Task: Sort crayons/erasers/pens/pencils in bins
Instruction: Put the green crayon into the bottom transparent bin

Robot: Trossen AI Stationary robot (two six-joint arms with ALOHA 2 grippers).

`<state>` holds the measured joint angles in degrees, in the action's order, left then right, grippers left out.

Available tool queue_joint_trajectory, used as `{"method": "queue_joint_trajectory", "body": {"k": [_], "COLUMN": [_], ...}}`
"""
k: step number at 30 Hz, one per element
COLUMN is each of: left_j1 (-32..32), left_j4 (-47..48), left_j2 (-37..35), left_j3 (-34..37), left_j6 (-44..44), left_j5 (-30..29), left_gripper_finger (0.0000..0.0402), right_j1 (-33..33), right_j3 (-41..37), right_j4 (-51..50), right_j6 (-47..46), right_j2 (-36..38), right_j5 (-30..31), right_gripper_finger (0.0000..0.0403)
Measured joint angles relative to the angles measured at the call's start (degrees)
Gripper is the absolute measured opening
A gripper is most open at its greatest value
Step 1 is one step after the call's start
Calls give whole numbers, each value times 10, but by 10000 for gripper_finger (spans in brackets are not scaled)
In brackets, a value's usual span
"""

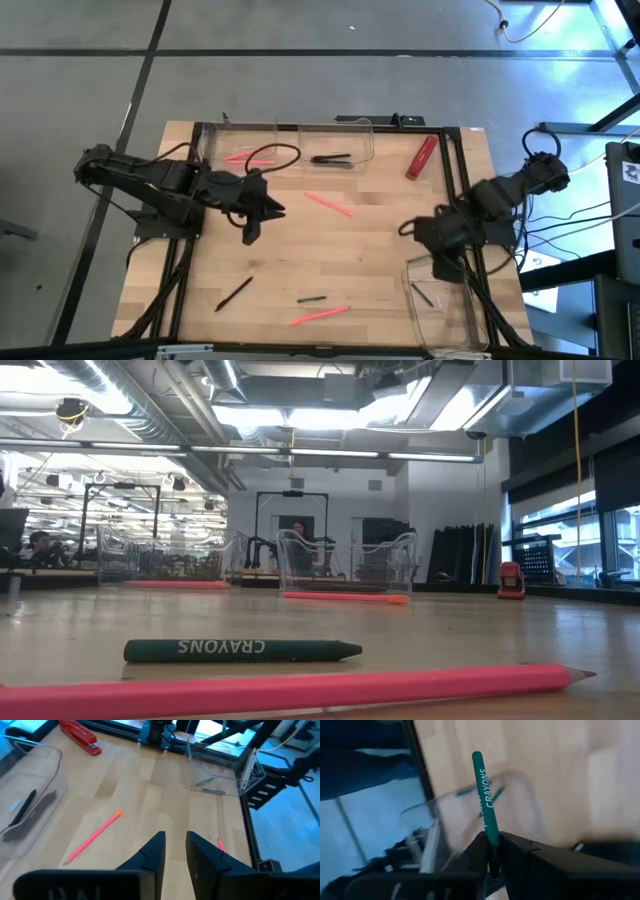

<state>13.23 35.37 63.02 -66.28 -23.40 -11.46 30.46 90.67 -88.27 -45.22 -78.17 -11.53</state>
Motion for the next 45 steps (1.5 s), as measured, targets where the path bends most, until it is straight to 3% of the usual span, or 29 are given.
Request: {"method": "queue_joint_trajectory", "body": {"k": [10,15,33,39,45], "left_j1": [18,19,19,19,19], "left_j4": [-1,-1,-1,-1,-7], "left_j2": [0,0,0,0,0], "left_j3": [0,0,0,0,0], "left_j6": [-5,-5,-5,-5,-19], "left_j5": [0,-1,-13,-13,-13], "left_gripper_finger": [69,69,69,69,69], "right_j1": [132,174,208,224,243], "right_j3": [0,-1,-1,-1,-62], "right_j4": [2,32,56,-21,32], "right_j6": [-266,-357,-355,-384,-385], "right_j2": [0,-5,-149,-150,-111], "right_j5": [-17,-17,-10,35,59], "right_gripper_finger": [37,37,31,32,33]}}
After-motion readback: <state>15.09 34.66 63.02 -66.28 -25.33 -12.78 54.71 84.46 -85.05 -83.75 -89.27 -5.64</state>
